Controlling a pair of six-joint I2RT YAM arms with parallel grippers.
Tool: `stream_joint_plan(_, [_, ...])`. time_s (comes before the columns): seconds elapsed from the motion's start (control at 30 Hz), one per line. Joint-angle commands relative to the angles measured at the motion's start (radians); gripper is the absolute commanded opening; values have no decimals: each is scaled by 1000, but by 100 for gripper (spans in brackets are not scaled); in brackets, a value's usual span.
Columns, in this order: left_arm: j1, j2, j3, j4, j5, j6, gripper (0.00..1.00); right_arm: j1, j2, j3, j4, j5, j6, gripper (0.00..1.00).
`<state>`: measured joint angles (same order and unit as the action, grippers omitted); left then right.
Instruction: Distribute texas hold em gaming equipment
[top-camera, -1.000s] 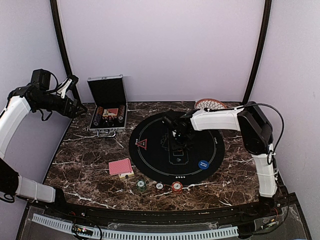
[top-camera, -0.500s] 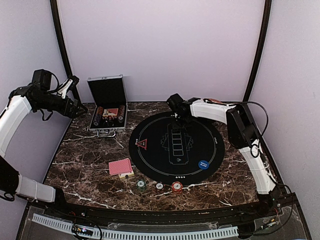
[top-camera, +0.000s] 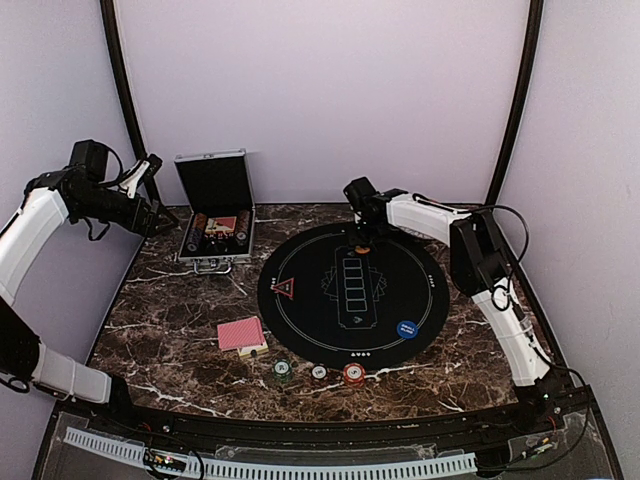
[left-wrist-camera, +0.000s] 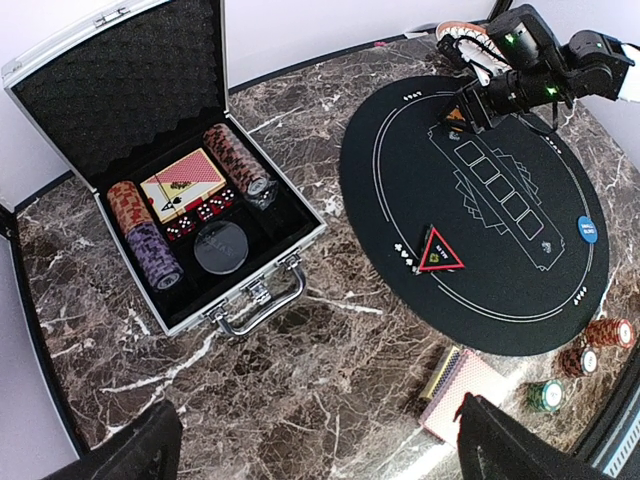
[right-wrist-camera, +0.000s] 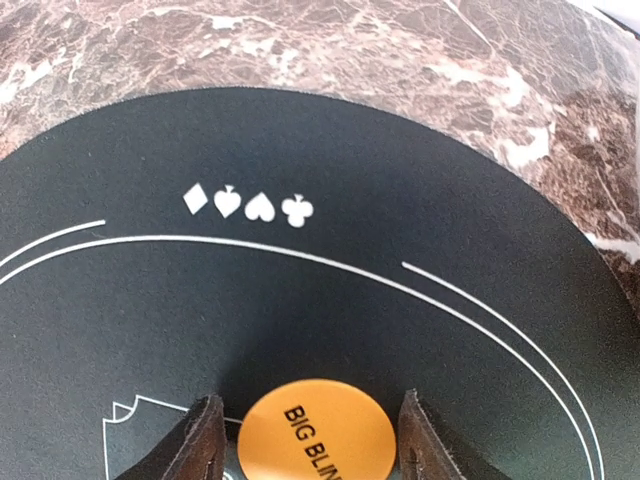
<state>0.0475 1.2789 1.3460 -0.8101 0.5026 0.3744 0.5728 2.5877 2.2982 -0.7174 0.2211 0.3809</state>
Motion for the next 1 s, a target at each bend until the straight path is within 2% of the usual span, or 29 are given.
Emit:
stream_joint_plan(0.0, [-3, 1, 32, -17, 24, 8, 99, -14, 45, 48, 45, -29, -8, 60])
stream_joint_plan(0.1, [-2, -1, 33, -22, 18, 8, 99, -16, 8, 55, 46, -35, -20, 62])
stream_joint_plan(0.23, [-2, -6, 40, -25, 16, 4, 99, -17, -77, -24, 63, -48, -38, 67])
stream_joint_plan(0.47, [-3, -16, 53, -43, 17, 0, 99, -5, -223, -308, 137, -52, -14, 66])
stream_joint_plan(0.57, [-2, -18, 54, -47, 19, 1, 99, -1, -270, -428, 197, -64, -5, 63])
stream_joint_plan(0.67, [-3, -16, 55, -45, 19, -1, 99, 1, -272, -462, 214, -63, 1, 56])
stream_joint_plan(0.97, [-3, -13, 55, -43, 19, 1, 99, 0, -167, -314, 190, -33, -6, 39])
